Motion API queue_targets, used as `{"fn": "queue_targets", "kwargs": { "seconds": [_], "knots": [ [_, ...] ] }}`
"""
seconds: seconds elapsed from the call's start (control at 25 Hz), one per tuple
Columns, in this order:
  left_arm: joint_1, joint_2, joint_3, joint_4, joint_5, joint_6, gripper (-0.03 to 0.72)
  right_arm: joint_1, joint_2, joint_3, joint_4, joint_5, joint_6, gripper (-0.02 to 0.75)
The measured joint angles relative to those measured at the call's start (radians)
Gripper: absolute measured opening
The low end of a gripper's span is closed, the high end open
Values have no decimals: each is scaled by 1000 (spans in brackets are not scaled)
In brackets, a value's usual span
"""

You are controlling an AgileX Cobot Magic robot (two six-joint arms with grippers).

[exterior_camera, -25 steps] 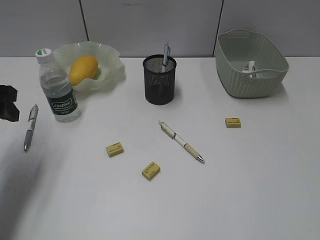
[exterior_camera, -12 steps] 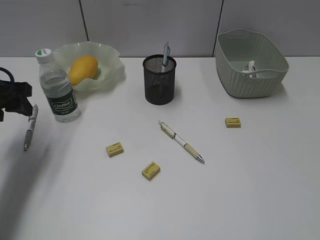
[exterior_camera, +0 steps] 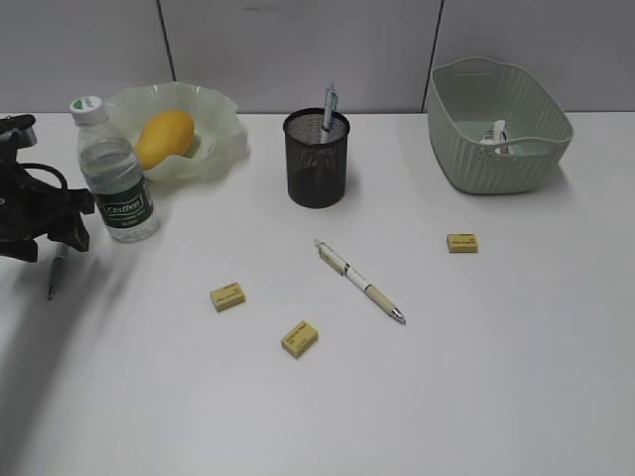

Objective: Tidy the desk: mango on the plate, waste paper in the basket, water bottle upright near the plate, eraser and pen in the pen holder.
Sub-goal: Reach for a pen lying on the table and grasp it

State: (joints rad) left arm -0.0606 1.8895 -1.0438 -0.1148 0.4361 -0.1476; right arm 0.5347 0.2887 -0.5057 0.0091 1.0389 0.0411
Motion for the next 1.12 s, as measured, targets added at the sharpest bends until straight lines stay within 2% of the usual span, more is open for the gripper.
{"fn": "queue_targets", "kwargs": {
  "seconds": [0.4,0.68,1.0,1.12],
  "knots": [
    [17,141,-145,6,43,-3,344,0,0,0,-9,0,1,500],
    [20,158,-168,44,65,-15,116,0,0,0,0,1,2,500],
    [19,150,-174,93,114,-27,113,0,0,0,0,0,2,500],
    [19,116,-161,99,204,-27,108,0,0,0,0,1,2,500]
  ]
}}
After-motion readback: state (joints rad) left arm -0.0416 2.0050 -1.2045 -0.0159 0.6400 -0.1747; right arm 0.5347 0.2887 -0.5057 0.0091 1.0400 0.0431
